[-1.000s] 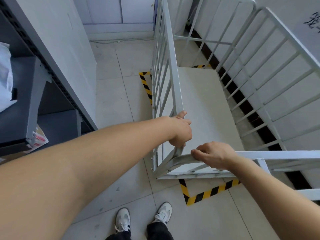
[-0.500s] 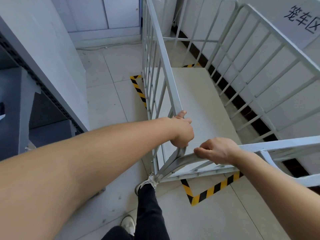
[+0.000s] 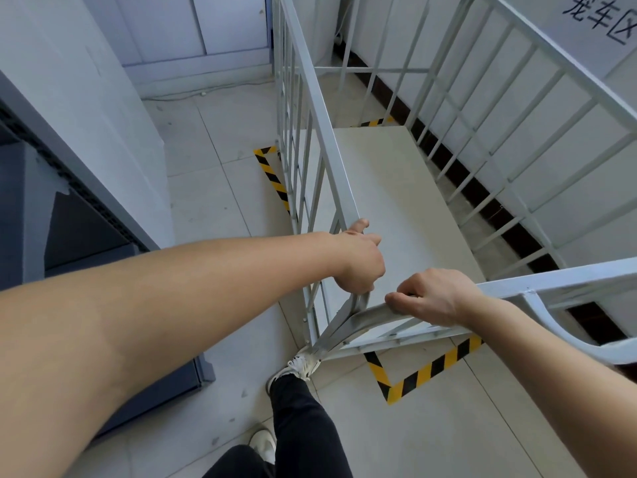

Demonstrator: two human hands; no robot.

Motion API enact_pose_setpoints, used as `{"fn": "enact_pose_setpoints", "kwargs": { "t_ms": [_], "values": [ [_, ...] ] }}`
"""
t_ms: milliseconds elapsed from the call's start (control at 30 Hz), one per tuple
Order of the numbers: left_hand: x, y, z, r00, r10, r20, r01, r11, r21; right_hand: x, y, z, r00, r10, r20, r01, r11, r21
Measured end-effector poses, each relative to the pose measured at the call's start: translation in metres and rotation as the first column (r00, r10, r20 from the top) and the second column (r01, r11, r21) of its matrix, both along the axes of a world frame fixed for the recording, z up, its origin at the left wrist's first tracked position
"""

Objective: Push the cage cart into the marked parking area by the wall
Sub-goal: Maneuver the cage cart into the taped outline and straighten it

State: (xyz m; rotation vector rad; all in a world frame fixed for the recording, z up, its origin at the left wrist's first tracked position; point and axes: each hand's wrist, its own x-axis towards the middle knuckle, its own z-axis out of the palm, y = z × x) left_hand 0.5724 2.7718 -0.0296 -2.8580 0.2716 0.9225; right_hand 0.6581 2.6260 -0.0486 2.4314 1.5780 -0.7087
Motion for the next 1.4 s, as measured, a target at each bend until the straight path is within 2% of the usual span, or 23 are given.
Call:
{"fn": "enact_pose_setpoints", "kwargs": {
  "t_ms": [900,1400],
  "values": [
    [0.001,0.0,-0.003,0.999,-0.027,0.021,0.027,0.999,0.022,-0.006,-0.002,0.005,0.998,-0.006,0.059,0.004,0.999,0.034],
    [0.003,-0.006,-0.004,0.997,-0.06,0.045,0.061,0.998,-0.025,-0.001,-0.012,0.002,0.997,0.004,0.073,-0.007,0.999,0.044]
  ]
}}
